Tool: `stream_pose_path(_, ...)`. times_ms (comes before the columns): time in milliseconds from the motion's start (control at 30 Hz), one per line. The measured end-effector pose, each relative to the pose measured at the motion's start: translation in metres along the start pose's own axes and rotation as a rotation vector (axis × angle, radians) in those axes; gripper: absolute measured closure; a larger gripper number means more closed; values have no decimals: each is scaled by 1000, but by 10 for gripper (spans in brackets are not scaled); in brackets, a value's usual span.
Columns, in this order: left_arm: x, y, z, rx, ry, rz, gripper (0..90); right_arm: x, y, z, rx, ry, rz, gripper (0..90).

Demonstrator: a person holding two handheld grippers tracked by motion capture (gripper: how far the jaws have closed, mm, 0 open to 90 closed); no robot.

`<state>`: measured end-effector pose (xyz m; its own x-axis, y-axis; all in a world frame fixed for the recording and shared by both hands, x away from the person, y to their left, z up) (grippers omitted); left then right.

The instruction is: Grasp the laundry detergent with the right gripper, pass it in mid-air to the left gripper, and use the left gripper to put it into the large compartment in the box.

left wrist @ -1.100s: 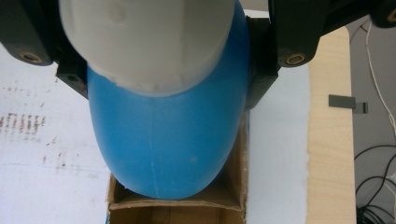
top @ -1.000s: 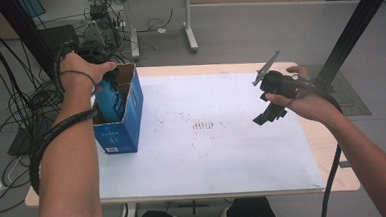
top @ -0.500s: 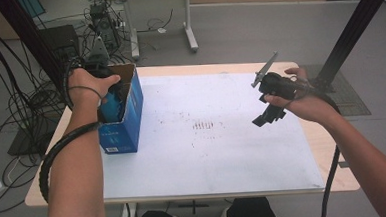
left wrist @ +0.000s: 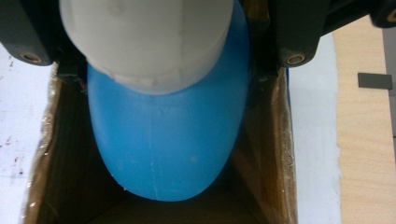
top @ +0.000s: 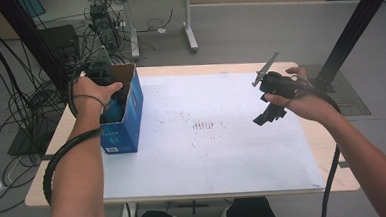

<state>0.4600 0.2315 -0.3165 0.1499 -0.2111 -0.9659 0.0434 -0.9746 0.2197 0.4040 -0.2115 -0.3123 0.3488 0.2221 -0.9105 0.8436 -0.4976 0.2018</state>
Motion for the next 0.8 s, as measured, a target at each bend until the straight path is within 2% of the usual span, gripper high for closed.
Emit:
stream_pose_path(367, 13, -4, 2, 8, -18, 2, 372, 2, 2, 0, -1, -9, 6, 71)
stream_pose_path(533, 12, -6, 3, 10, 0, 8, 372, 2, 3, -1, -1, -8, 8, 71)
stream_pose_path(800, 14, -6, 8, 15, -2, 8, 370, 2, 4, -1, 1, -9, 12, 71)
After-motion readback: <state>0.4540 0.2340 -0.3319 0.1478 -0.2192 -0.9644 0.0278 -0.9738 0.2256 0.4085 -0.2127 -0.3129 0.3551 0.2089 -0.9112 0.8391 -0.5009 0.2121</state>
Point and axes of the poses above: each handheld gripper's, and its own axes: x roughly forward along the jaws, z roughly out of its underside, y roughly to its right, the point moved 5 cm from there along x, roughly forward along the jaws, and after that the axes turned 13 degrees about z, right-handed, at the moved point
